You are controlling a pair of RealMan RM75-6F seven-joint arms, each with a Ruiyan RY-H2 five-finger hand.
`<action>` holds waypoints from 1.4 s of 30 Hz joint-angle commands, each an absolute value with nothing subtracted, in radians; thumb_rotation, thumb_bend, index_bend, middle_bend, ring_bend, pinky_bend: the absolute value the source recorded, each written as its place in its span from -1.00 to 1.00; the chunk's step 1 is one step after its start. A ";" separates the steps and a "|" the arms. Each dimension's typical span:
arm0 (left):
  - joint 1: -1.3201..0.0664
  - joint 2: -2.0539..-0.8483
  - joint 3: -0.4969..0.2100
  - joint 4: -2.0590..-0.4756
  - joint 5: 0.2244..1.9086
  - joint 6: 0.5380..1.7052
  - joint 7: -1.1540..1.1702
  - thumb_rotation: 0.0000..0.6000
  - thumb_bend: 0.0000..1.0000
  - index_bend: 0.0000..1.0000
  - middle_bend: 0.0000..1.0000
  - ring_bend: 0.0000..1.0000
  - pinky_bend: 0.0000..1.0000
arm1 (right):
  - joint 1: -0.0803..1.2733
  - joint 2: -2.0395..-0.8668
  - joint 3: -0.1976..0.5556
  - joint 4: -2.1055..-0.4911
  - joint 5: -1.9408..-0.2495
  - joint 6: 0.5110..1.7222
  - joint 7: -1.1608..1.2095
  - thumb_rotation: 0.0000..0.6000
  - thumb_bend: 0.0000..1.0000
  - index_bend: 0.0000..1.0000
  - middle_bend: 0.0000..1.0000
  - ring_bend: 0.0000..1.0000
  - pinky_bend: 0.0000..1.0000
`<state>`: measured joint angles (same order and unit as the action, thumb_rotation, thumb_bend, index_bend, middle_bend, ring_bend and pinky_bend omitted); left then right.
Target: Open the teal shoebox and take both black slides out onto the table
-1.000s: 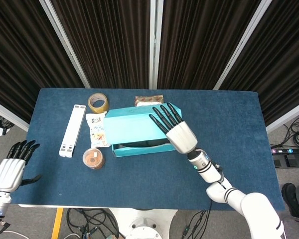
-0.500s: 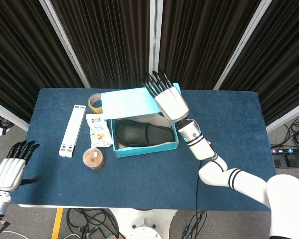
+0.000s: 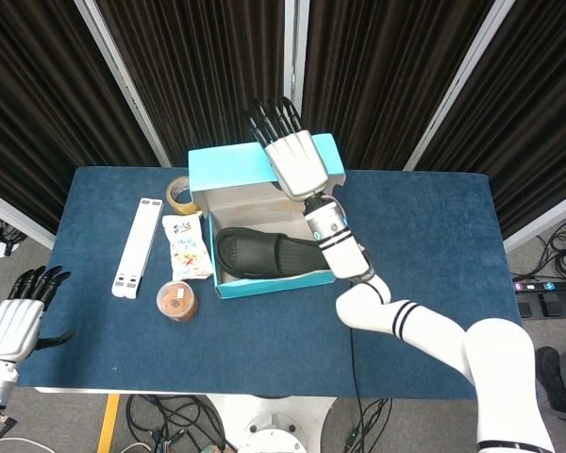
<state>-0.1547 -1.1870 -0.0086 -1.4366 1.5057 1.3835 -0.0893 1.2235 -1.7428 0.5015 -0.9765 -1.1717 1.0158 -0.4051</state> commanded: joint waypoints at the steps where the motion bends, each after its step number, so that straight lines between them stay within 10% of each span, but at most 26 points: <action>1: -0.155 -1.188 -0.008 -1.430 1.504 1.380 -0.093 1.00 -0.76 -0.78 -0.88 -1.00 -0.87 | 1.260 -1.783 0.516 -0.909 -1.168 1.033 -0.392 1.00 -0.85 -1.00 -1.00 -1.00 -1.00; 11: -0.157 -1.197 -0.011 -1.416 1.501 1.377 -0.105 1.00 -0.76 -0.78 -0.88 -1.00 -0.87 | 1.299 -1.865 0.529 -0.768 -1.155 1.077 -0.305 1.00 0.18 -1.00 -1.00 -1.00 -1.00; 19: -0.156 -1.196 -0.008 -1.415 1.501 1.376 -0.108 1.00 -0.76 -0.78 -0.88 -1.00 -0.87 | 1.289 -1.853 0.492 -0.762 -1.144 1.017 -0.320 1.00 -0.91 -1.00 -1.00 -1.00 -1.00; 42: -0.159 -1.194 -0.006 -1.425 1.505 1.372 -0.107 1.00 -0.76 -0.78 -0.88 -1.00 -0.87 | 1.226 -1.753 0.459 -0.952 -1.066 0.984 -0.450 1.00 -0.95 -1.00 -1.00 -1.00 -1.00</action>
<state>-0.1590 -1.1936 -0.0058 -1.4251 1.5045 1.3721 -0.1068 1.2420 -1.7702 0.4696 -0.9204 -1.0644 0.9829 -0.4530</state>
